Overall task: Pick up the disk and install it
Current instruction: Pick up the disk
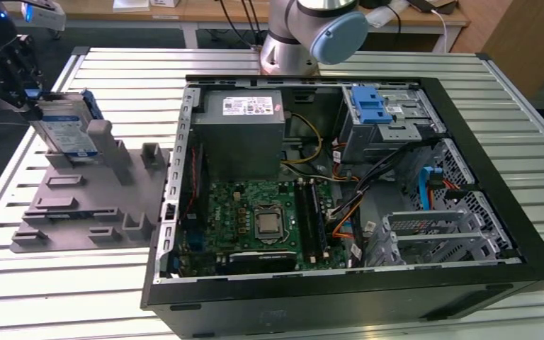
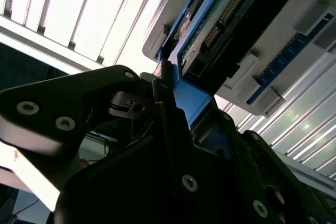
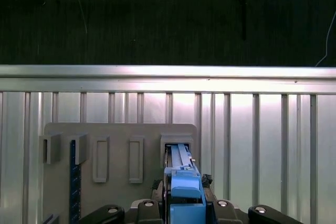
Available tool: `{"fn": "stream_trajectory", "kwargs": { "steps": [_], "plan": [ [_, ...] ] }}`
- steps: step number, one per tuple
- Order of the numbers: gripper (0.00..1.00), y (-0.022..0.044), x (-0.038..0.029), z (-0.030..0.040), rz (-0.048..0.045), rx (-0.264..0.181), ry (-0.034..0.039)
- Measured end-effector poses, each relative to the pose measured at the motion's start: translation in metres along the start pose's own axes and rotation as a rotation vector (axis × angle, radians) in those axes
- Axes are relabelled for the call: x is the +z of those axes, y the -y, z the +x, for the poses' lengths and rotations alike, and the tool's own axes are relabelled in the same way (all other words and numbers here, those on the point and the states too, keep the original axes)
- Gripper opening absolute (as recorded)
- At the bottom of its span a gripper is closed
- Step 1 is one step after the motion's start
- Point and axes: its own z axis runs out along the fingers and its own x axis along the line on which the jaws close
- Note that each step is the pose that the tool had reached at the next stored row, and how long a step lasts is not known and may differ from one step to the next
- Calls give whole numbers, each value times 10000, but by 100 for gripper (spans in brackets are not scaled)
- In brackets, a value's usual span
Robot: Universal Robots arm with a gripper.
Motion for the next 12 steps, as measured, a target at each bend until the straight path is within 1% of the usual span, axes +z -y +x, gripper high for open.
{"fn": "stream_trajectory", "kwargs": {
  "steps": [3,9,12],
  "plan": [
    [36,0,-25,0,-1,0,0],
    [36,0,-33,0,0,0,0],
    [36,0,-47,0,-5,0,-2]
  ]
}}
